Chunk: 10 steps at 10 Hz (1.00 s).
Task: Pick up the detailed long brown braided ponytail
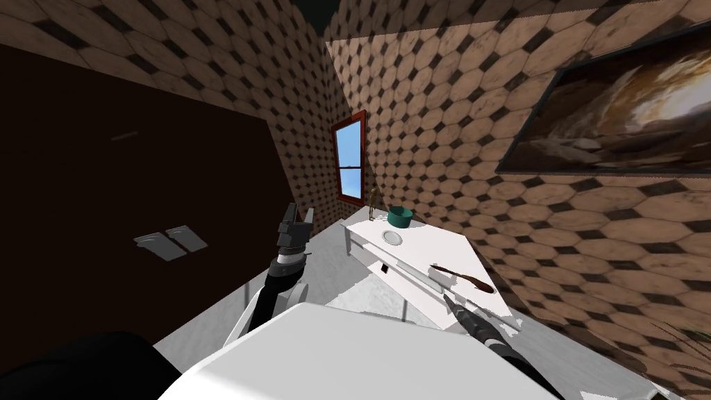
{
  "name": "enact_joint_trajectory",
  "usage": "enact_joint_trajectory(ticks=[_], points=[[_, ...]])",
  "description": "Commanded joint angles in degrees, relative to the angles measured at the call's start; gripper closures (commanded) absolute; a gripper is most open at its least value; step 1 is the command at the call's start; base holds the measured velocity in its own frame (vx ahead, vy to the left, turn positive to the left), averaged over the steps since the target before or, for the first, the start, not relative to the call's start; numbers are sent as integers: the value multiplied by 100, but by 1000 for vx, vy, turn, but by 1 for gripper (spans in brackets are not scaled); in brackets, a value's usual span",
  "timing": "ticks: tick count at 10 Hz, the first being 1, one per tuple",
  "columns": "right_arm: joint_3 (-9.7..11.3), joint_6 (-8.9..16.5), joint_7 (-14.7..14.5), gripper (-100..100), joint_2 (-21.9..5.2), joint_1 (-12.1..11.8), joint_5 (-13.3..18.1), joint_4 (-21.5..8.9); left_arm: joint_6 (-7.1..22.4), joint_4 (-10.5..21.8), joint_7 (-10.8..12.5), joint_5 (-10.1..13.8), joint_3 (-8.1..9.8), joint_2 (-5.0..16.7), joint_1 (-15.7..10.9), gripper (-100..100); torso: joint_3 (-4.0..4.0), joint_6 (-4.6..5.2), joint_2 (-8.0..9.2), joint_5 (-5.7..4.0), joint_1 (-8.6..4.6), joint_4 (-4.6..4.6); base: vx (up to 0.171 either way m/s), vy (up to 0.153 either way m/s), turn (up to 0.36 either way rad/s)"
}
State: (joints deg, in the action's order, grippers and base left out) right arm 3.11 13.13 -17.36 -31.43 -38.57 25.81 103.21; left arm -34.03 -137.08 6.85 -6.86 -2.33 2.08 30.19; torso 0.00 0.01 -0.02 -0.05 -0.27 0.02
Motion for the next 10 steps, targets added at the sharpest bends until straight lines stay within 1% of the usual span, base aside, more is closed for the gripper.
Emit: enact_joint_trajectory(ticks=[1, 2, 3, 4, 5, 6, 7, 8, 9, 10], points=[[35, 109, -110, -100, -71, 19, 66, -185, 0, 0, 0, 0, 0, 0, 0, 0, 0, 0, 0, 0, 0, 0, -12, -16, 154], [114, 312, -306, -100, -234, -59, 191, -384, 0, 0, 0, 0, 0, 0, 1, 0, -2, 4, -3, -1, 0, -1, -9, -14, 282], [198, 501, -465, -100, -396, -137, 313, -522, 0, 0, 0, 0, 0, 0, 0, 0, -3, -1, -5, 0, -2, -1, -3, -31, 505], [198, 503, -502, -100, -396, -137, 313, -579, 0, 0, 0, 0, 0, 0, 0, 0, -4, -2, -7, -2, -7, -1, 2, -35, 110], [288, 682, -696, -100, -556, -214, 432, -769, 0, 0, 0, 0, 1, 0, 2, 0, -5, 7, -9, -2, -8, -2, 6, -27, 200], [288, 682, -696, -100, -556, -214, 432, -769, 0, 0, 0, 0, 0, 0, 1, 0, -7, 1, -12, -2, -8, -2, 8, -24, 145], [382, 849, -888, -100, -714, -289, 549, -952, 0, 0, 0, 0, 1, 0, 1, 0, -8, 5, -13, -2, -4, -3, 10, -22, 257], [482, 1002, -1063, -100, -868, -362, 661, -1130, 0, 0, 0, 0, 0, 0, 1, 0, -8, 1, -15, -1, -5, -3, 30, -43, 410], [482, 1002, -1076, -100, -868, -362, 661, -1130, 0, 0, 0, 0, 1, 1, 1, 0, -11, 1, -20, -3, -11, -4, 31, -51, 154], [585, 1141, -1260, -100, -1017, -431, 769, -1301, 0, 0, 0, 0, 1, 1, 2, 0, -13, 5, -23, -3, -13, -5, 33, -40, 259]])
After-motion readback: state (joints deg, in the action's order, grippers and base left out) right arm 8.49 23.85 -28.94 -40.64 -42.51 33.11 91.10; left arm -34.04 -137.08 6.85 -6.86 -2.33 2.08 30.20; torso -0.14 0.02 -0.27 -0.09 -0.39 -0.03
